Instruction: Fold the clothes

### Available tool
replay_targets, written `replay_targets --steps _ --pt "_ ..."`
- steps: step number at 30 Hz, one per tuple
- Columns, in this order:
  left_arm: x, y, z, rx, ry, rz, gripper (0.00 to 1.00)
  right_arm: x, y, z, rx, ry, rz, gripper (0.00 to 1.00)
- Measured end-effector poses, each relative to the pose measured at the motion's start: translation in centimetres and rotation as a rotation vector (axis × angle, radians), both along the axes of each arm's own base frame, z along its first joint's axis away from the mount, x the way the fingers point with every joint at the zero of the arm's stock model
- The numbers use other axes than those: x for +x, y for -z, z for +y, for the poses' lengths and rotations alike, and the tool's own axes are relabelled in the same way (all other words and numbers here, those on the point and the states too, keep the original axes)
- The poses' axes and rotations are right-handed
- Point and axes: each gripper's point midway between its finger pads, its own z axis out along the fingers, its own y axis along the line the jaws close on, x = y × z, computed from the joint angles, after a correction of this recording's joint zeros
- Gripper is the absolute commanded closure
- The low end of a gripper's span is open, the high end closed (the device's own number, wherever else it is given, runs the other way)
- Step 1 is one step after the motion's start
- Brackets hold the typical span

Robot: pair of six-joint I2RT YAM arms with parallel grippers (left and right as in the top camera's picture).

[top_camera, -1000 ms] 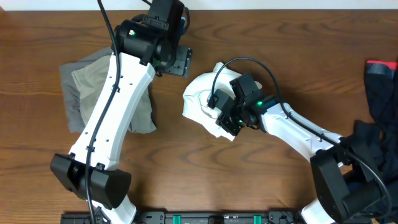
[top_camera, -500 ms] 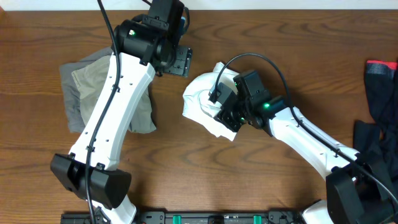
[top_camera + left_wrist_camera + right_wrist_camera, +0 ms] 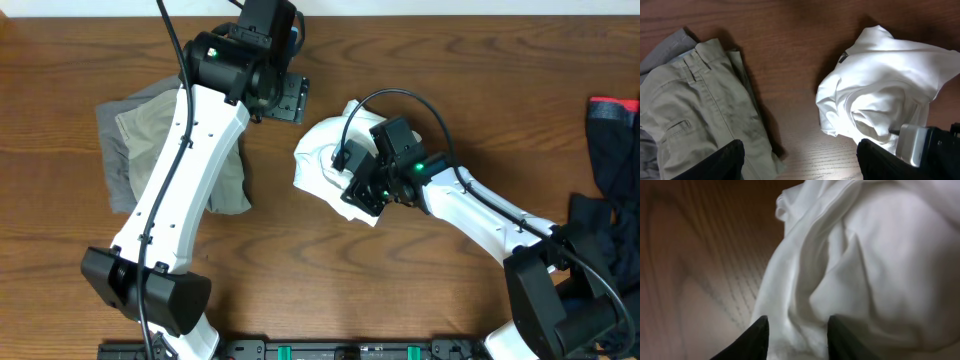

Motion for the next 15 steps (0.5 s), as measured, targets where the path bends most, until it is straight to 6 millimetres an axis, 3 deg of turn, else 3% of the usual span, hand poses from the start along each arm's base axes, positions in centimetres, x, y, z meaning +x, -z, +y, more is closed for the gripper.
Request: replay_targets --steps 2,5,6,8,9,15 --pt "0.0 0.0 0.0 0.000 0.000 0.000 0.27 -0.2 0.0 0.0 -0.001 -0.016 0.001 0.77" --pt "0.0 0.0 0.0 0.000 0.000 0.000 0.27 -0.4 0.0 0.2 0.002 -0.025 0.002 0.81" --pt "0.0 0.0 0.0 0.000 0.000 0.000 0.27 -0.4 0.0 0.2 0.001 -0.027 0.002 0.80" --pt "0.0 0.0 0.0 0.000 0.000 0.000 0.27 -0.4 0.1 0.2 -0.001 -0.024 0.005 0.62" --pt "0.0 0.0 0.0 0.000 0.000 0.000 0.26 -0.4 0.0 0.2 -0.002 -0.029 -0.003 0.58" --pt "0.0 0.0 0.0 0.000 0.000 0.000 0.27 0.8 -0.6 0.8 0.026 -0.031 -0.061 0.53"
